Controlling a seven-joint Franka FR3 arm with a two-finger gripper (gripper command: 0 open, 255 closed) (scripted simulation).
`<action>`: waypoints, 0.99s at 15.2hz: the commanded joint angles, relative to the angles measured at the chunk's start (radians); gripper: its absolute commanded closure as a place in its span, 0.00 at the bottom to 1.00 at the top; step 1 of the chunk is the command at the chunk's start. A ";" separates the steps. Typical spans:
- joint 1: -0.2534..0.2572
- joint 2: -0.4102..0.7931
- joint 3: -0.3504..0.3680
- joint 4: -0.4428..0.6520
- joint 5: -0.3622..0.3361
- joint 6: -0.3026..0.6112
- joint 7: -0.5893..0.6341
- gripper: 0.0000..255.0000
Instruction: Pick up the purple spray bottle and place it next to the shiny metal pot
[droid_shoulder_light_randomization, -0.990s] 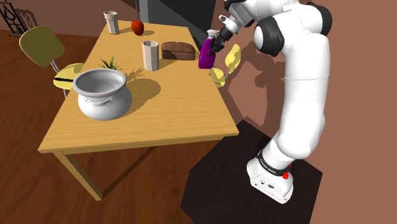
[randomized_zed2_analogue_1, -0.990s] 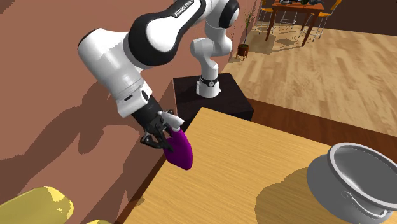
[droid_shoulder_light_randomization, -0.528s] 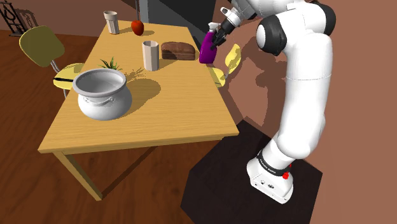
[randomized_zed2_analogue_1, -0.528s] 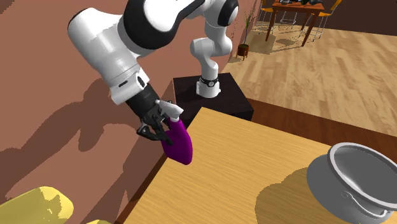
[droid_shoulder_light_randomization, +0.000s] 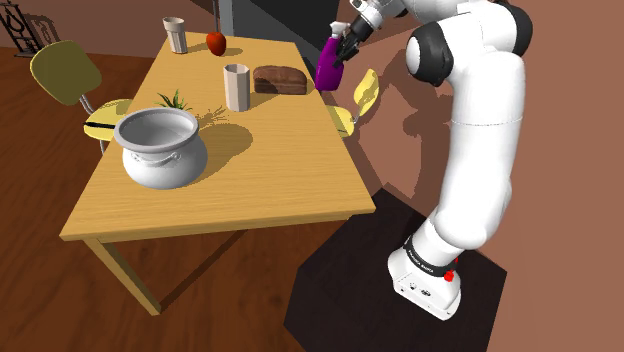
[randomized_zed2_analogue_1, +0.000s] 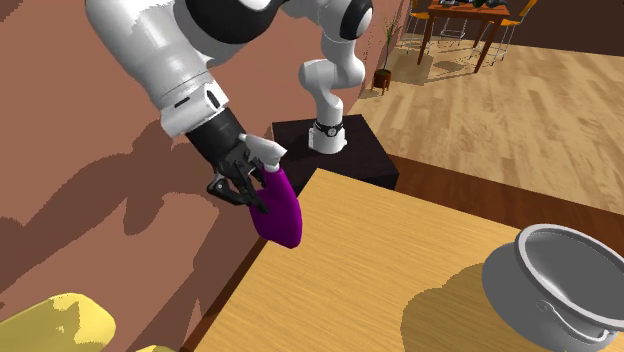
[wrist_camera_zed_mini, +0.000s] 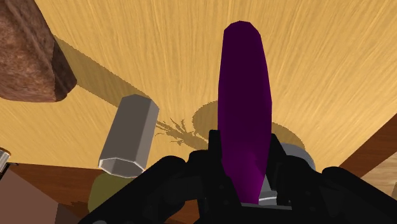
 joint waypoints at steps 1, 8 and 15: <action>-0.008 0.001 0.000 0.028 -0.001 -0.022 0.014 1.00; -0.041 0.009 0.001 0.134 0.004 -0.102 0.064 1.00; -0.093 0.035 0.009 0.269 0.024 -0.192 0.119 1.00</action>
